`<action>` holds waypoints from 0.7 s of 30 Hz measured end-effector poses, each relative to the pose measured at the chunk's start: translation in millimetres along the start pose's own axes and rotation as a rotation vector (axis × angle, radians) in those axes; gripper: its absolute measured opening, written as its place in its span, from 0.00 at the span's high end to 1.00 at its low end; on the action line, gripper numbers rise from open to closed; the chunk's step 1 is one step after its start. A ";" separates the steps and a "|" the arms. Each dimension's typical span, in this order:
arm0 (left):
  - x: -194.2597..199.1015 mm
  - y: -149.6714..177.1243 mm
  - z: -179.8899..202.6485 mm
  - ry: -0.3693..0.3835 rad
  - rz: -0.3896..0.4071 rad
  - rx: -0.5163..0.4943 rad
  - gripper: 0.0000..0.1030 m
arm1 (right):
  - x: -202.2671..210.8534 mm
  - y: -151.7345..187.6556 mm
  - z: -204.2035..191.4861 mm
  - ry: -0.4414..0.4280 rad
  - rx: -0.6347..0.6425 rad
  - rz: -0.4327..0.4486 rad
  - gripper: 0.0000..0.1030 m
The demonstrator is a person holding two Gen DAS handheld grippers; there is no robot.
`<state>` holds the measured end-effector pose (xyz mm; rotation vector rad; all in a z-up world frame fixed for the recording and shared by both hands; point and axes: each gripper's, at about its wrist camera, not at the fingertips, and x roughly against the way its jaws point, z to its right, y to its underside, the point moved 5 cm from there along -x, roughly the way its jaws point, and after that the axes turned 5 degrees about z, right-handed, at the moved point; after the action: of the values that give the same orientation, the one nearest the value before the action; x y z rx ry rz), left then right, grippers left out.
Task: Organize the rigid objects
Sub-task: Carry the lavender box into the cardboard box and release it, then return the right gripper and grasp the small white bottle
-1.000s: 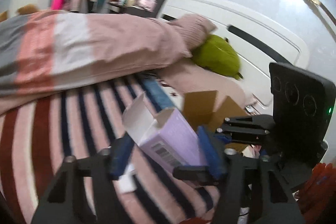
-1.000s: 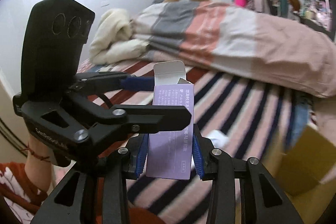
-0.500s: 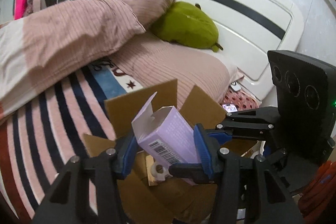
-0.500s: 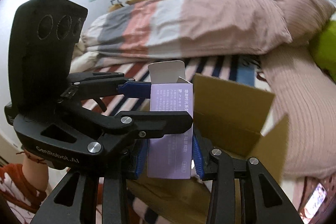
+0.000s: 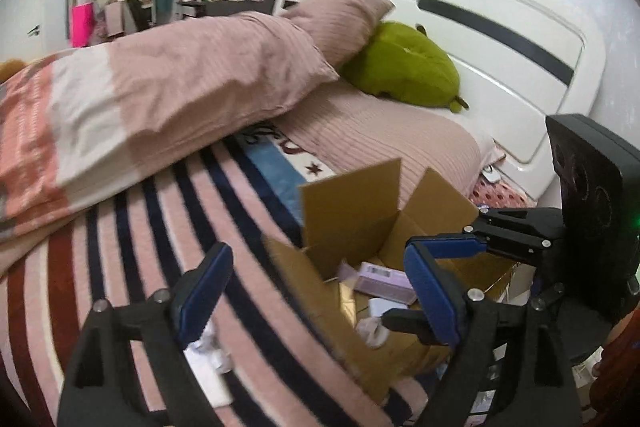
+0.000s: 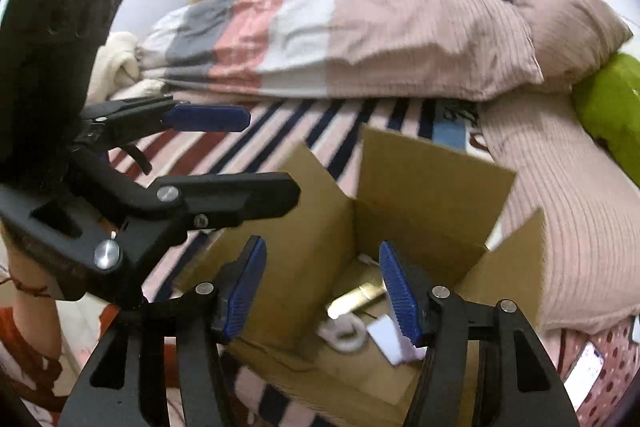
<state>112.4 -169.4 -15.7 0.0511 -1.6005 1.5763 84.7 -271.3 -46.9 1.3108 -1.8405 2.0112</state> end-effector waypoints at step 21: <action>131.6 146.9 -185.3 -0.299 0.035 0.279 0.17 | -164.6 17.7 -167.1 -0.263 0.116 -0.230 0.47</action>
<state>44.1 82.2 -88.2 0.4295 -1.5965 1.8781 91.8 -58.9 -147.7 1.8041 -1.5947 1.9267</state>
